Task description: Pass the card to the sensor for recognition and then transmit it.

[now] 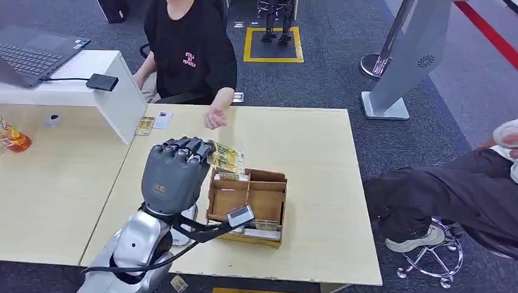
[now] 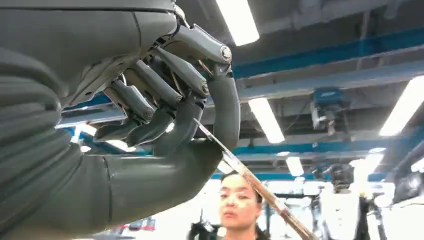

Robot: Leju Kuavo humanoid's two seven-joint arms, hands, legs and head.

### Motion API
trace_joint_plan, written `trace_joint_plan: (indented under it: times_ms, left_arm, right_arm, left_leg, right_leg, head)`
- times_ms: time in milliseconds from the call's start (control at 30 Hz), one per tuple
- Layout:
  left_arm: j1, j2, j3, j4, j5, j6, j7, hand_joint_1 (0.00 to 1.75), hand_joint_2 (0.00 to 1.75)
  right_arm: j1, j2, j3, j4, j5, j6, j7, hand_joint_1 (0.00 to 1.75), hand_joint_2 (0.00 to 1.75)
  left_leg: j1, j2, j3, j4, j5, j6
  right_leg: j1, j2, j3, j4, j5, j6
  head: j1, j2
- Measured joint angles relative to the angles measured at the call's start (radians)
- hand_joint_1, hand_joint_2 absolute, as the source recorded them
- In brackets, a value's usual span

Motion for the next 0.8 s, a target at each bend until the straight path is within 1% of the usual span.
trace_joint_plan:
  times_ms: [67,167,267,367,433,567,800]
  left_arm:
    - [0.000,-0.017,0.033,0.008,0.000,-0.016,-0.007,1.75,1.75]
    - [-0.015,-0.049,0.130,0.051,0.002,-0.036,-0.038,1.75,1.75]
    - [-0.044,-0.073,0.226,0.109,0.008,-0.053,-0.056,1.75,1.75]
    - [-0.078,-0.083,0.320,0.182,0.024,-0.063,-0.066,1.75,1.75]
    - [-0.095,-0.087,0.363,0.217,0.027,-0.063,-0.068,1.75,1.75]
    - [-0.111,-0.097,0.412,0.263,0.028,-0.063,-0.073,1.75,1.75]
    - [-0.117,-0.110,0.438,0.291,0.026,-0.061,-0.076,1.75,1.75]
  right_arm:
    - [-0.001,-0.003,0.000,0.006,0.004,-0.002,-0.004,0.00,0.00]
    - [-0.006,-0.012,0.002,0.024,0.010,-0.010,-0.007,0.00,0.00]
    - [-0.009,-0.023,0.010,0.043,0.016,-0.019,-0.011,0.00,0.00]
    - [-0.012,-0.034,0.020,0.061,0.023,-0.022,-0.016,0.00,0.00]
    - [-0.013,-0.041,0.023,0.070,0.026,-0.023,-0.016,0.00,0.00]
    - [-0.016,-0.049,0.029,0.084,0.027,-0.024,-0.016,0.00,0.00]
    - [-0.018,-0.057,0.037,0.096,0.027,-0.028,-0.016,0.00,0.00]
  left_leg:
    - [0.000,0.000,0.000,0.000,0.000,0.000]
    - [0.000,0.000,0.000,0.000,0.000,0.000]
    - [0.000,0.000,0.000,0.000,0.000,0.000]
    - [0.000,0.000,0.000,0.000,0.001,-0.001]
    - [0.000,0.000,0.000,0.000,0.001,-0.001]
    - [0.000,0.000,0.000,0.000,0.001,-0.001]
    - [0.000,0.000,0.000,0.000,0.001,-0.001]
  right_leg:
    - [0.000,0.000,0.000,0.000,0.000,0.000]
    - [0.000,0.000,0.000,0.000,0.000,0.000]
    - [0.000,0.000,0.000,0.000,0.000,0.000]
    - [0.000,0.001,0.000,0.000,0.001,-0.001]
    - [0.000,0.001,0.000,0.000,0.001,0.000]
    - [0.000,0.001,0.000,0.000,0.000,0.000]
    - [0.000,0.000,0.000,0.000,0.000,0.000]
  head:
    - [0.000,0.000]
    - [0.000,0.000]
    - [0.000,0.000]
    - [0.000,0.000]
    - [0.000,0.000]
    - [0.000,0.000]
    - [0.000,0.000]
